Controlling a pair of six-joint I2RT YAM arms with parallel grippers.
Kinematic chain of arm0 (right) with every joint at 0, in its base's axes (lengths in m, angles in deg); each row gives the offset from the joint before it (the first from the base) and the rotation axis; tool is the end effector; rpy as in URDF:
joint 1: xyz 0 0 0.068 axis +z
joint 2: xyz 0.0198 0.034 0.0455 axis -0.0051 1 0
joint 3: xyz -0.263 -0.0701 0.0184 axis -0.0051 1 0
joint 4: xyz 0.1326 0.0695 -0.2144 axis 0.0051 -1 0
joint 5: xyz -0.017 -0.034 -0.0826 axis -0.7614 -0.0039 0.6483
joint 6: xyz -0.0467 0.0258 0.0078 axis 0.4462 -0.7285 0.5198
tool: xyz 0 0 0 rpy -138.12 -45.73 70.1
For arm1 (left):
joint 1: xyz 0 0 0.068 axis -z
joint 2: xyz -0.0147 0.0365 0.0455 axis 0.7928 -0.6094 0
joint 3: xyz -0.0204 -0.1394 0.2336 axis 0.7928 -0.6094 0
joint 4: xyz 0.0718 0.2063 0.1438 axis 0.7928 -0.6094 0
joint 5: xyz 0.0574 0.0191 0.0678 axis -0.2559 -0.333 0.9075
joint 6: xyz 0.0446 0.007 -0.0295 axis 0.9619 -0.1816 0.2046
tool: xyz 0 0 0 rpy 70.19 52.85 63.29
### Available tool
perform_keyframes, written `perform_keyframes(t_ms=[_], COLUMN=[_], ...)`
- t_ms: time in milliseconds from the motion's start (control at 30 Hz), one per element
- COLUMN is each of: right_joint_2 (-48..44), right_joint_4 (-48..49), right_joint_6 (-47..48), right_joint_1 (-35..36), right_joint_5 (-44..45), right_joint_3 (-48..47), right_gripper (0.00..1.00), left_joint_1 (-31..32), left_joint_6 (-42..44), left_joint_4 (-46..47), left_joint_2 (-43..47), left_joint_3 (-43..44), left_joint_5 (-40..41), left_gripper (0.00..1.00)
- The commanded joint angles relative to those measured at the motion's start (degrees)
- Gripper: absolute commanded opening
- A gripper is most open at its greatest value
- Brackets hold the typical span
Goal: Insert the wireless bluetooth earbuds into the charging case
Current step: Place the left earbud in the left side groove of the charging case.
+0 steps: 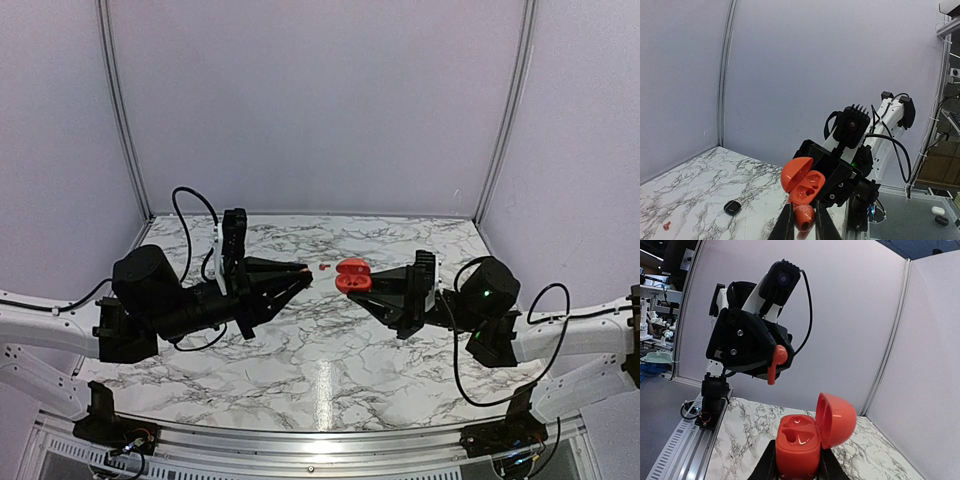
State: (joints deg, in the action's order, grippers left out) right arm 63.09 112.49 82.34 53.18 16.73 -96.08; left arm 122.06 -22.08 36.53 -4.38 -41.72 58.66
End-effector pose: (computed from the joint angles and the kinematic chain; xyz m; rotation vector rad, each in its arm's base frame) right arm 0.1323 0.2089 0.2764 -1.0918 0.9011 0.9976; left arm 0.0922 -0.2519 0.3349 0.7414 1.1897 -1.1781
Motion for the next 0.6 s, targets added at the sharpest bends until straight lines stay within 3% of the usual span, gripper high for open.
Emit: perform_keyframes(t_ms=[0, 567], right_joint_2=[1.6, 5.9], right_joint_4=[10.1, 15.6], right_joint_6=[-0.6, -0.7], right_joint_1=[0.7, 3.9], right_joint_5=[3.3, 7.5], right_joint_3=[0.3, -1.6], right_gripper=[0.00, 0.00], left_joint_1=[1.1, 1.6], left_joint_6=[4.3, 5.4], left_joint_4=[4.6, 7.2], left_joint_2=[-1.2, -6.1], left_joint_3=[3.2, 8.2], left_joint_5=[-3.0, -4.3], left_gripper=[0.00, 0.00])
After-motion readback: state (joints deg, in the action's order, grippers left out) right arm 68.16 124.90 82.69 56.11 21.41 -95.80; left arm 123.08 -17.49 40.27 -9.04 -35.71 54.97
